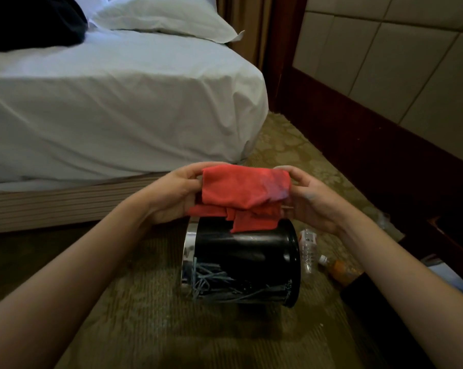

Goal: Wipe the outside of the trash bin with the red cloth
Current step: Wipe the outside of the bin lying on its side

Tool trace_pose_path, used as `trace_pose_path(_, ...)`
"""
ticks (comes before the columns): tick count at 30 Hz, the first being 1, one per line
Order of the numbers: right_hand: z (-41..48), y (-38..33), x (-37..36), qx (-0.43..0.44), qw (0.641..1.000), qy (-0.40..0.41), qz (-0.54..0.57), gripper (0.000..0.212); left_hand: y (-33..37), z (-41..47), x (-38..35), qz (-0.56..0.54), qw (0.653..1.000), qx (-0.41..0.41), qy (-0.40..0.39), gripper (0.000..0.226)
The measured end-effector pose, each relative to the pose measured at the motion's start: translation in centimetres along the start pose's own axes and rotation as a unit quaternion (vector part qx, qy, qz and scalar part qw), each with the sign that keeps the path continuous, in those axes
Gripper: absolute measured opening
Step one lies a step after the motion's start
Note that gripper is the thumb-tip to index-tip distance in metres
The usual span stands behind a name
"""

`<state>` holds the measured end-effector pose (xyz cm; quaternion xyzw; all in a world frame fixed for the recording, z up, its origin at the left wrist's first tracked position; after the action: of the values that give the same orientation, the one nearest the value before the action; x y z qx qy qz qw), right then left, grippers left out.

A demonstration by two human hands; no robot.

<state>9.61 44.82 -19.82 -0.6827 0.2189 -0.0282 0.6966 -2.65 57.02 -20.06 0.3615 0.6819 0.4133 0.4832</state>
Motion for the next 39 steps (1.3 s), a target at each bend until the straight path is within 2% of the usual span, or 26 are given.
trace_pose_path(3,0.2,-1.3,-0.2,0.027,0.998,-0.015,-0.062,0.023,0.2,-0.4,-0.2,0.015,0.998,0.029,-0.051,0.036)
trace_pose_path(5,0.4,-1.8,-0.1,0.043,0.991,-0.004,-0.129,0.025,-0.2,-0.5,0.3,0.042,0.997,0.053,-0.048,0.032)
trace_pose_path(9,0.7,-1.7,-0.5,0.061,0.983,-0.003,-0.174,0.025,-0.9,-0.4,0.6,0.03,0.996,0.081,-0.021,0.025)
trace_pose_path(10,0.8,-1.7,-0.8,0.068,0.981,-0.006,-0.182,0.025,-1.1,-0.2,0.7,0.061,0.995,0.083,0.007,0.027)
trace_pose_path(12,0.9,-1.4,-1.4,0.08,0.977,-0.006,-0.199,0.026,-1.5,0.2,0.8,0.212,0.972,0.083,0.053,0.041)
trace_pose_path(14,1.1,-0.9,-1.4,0.073,0.978,0.011,-0.193,0.028,-1.5,0.4,0.2,0.356,0.93,0.064,0.07,0.032)
trace_pose_path(15,1.1,-0.4,-1.2,0.058,0.983,0.025,-0.171,0.028,-1.2,0.4,0.0,0.379,0.921,0.05,0.082,0.025)
trace_pose_path(18,1.1,2.1,-1.0,-0.028,0.996,0.051,-0.063,0.02,-0.6,0.4,0.5,0.36,0.926,0.01,0.116,0.018)
trace_pose_path(19,1.0,2.9,-1.1,-0.049,0.996,0.047,-0.063,0.021,-0.7,0.4,0.3,0.353,0.929,0.004,0.114,0.013)
trace_pose_path(21,1.1,3.7,-1.4,-0.059,0.987,0.014,-0.15,0.017,-1.3,0.5,-0.1,0.36,0.928,0.008,0.1,0.007)
trace_pose_path(23,1.0,4.0,-1.3,-0.059,0.963,-0.012,-0.264,0.017,-2.3,0.6,0.1,0.392,0.914,0.039,0.095,0.01)
trace_pose_path(25,1.0,3.9,-0.6,-0.043,0.958,0.001,-0.285,0.017,-3.3,0.6,0.6,0.415,0.902,0.074,0.091,0.017)
trace_pose_path(28,1.2,4.2,-0.5,-0.027,0.964,0.008,-0.265,0.014,-3.4,0.7,1.3,0.415,0.901,0.074,0.104,0.019)
trace_pose_path(31,1.3,5.1,-1.1,-0.051,0.927,-0.052,-0.369,0.022,-3.2,1.2,0.5,0.482,0.868,0.043,0.113,0.01)
trace_pose_path(34,1.4,5.9,-1.8,-0.077,0.897,-0.103,-0.423,0.029,-3.7,2.0,-0.8,0.519,0.848,0.012,0.103,0.016)
trace_pose_path(36,2.1,5.3,-1.5,-0.038,0.863,-0.083,-0.496,0.025,-4.3,2.5,-0.9,0.528,0.844,0.017,0.093,0.02)
trace_pose_path(39,3.3,2.4,-0.3,0.086,0.787,0.017,-0.611,0.018,-4.1,2.7,0.7,0.501,0.856,0.01,0.127,0.021)
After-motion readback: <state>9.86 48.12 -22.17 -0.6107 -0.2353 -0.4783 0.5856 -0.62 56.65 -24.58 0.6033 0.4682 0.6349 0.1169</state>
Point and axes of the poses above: each hand's wrist, its own z-axis towards the middle knuckle, its own x-axis out of the back of the hand, y = z × x, the point moved 9 cm from there along z, towards the middle knuckle, and after that the axes turned 7 degrees about x, right-handed, at the moved point
